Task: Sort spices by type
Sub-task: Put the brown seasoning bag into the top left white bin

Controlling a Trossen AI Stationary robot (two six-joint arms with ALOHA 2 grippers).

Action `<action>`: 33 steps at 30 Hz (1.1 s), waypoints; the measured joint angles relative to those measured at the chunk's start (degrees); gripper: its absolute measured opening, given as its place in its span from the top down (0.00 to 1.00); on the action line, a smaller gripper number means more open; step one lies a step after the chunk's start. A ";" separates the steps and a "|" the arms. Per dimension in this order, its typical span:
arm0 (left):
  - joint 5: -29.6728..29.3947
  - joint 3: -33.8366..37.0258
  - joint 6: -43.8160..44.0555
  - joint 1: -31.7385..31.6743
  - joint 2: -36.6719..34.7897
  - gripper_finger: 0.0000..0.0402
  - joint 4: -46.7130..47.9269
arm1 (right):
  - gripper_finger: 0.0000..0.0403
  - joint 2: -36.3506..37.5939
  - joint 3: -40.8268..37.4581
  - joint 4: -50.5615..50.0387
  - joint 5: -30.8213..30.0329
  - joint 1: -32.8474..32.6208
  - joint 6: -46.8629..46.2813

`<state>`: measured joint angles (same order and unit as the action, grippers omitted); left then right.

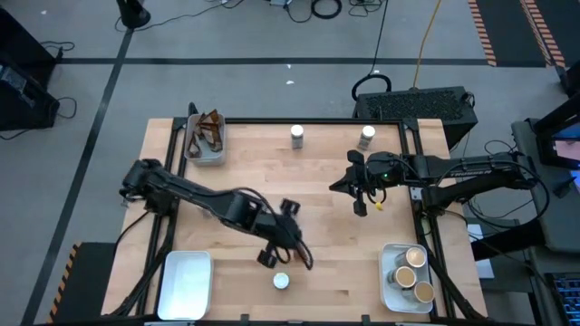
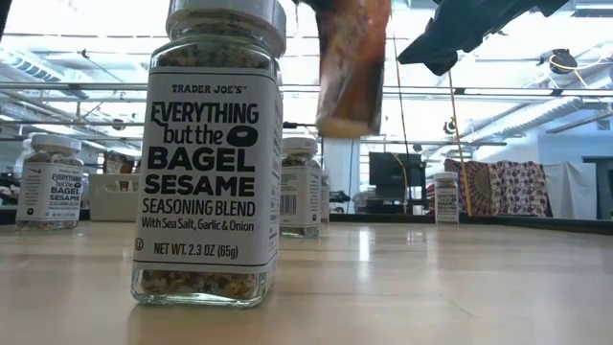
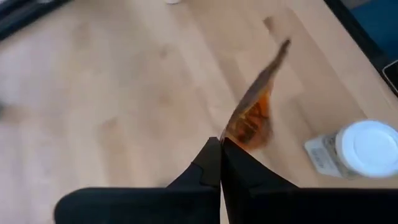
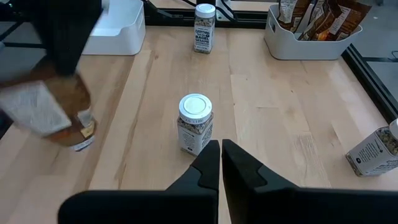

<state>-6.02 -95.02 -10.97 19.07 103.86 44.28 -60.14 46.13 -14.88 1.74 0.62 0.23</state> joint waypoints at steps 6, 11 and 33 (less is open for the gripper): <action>-7.80 -0.02 2.15 -0.68 -7.53 1.00 9.38 | 1.00 0.02 -0.02 -0.04 0.00 0.01 0.00; -13.59 -0.02 6.08 -2.47 -12.40 1.00 16.67 | 1.00 0.02 -0.02 -0.02 0.01 0.02 0.02; -16.38 26.18 8.66 -31.56 -31.57 1.00 12.71 | 1.00 0.02 -0.02 -0.19 0.02 0.02 0.76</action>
<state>-22.40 -68.85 -2.31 -12.49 72.28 57.00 -60.12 46.11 -15.07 1.76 0.64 0.99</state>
